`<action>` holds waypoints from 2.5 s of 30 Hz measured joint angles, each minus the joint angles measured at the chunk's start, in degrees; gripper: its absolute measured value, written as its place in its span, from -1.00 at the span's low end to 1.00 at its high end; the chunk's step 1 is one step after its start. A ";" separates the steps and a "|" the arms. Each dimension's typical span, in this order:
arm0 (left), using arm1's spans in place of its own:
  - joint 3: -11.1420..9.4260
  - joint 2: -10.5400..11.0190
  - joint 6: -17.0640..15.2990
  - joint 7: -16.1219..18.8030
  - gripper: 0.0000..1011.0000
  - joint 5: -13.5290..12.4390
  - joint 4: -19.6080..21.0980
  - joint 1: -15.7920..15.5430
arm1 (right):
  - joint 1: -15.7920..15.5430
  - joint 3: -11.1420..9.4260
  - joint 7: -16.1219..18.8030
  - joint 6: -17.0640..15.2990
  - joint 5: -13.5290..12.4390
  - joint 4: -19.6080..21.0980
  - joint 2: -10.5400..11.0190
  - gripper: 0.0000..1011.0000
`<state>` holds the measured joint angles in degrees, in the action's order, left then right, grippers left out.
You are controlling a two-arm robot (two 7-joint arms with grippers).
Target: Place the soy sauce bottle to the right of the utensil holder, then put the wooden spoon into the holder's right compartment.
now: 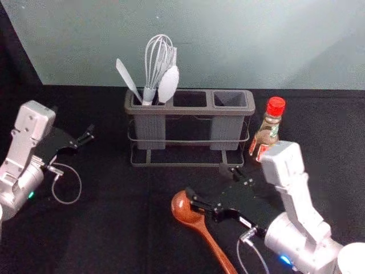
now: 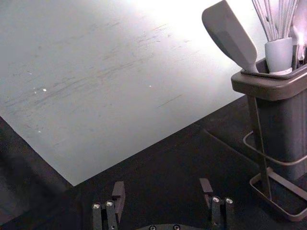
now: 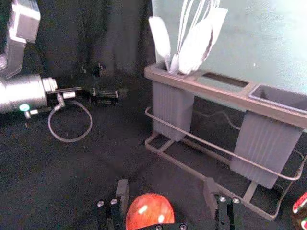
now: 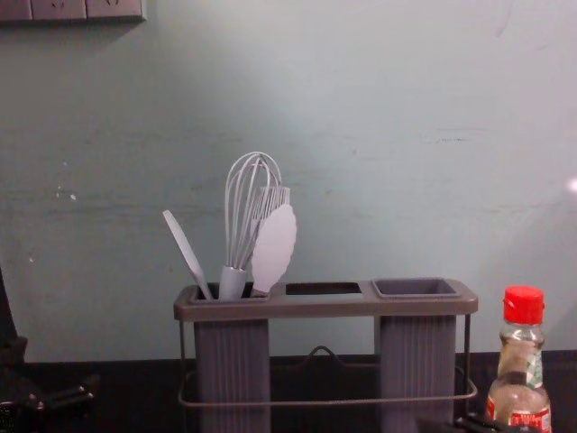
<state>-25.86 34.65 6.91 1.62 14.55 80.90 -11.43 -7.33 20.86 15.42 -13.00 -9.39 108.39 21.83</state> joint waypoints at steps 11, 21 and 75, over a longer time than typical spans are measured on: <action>0.00 0.00 0.00 0.00 1.00 0.00 0.00 0.00 | 3.24 3.05 -1.41 -18.13 4.88 5.21 -1.48 0.98; 0.00 0.00 0.00 0.00 1.00 0.00 0.00 0.00 | 8.24 5.57 -0.07 -28.83 7.56 3.73 -3.95 0.98; 0.00 0.00 0.00 0.00 1.00 0.00 0.00 0.00 | 15.78 7.69 6.88 -39.80 14.34 -6.48 -9.55 0.98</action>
<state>-25.86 34.65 6.91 1.62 14.55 80.90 -11.43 8.46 28.55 22.30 -52.80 4.95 101.91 12.28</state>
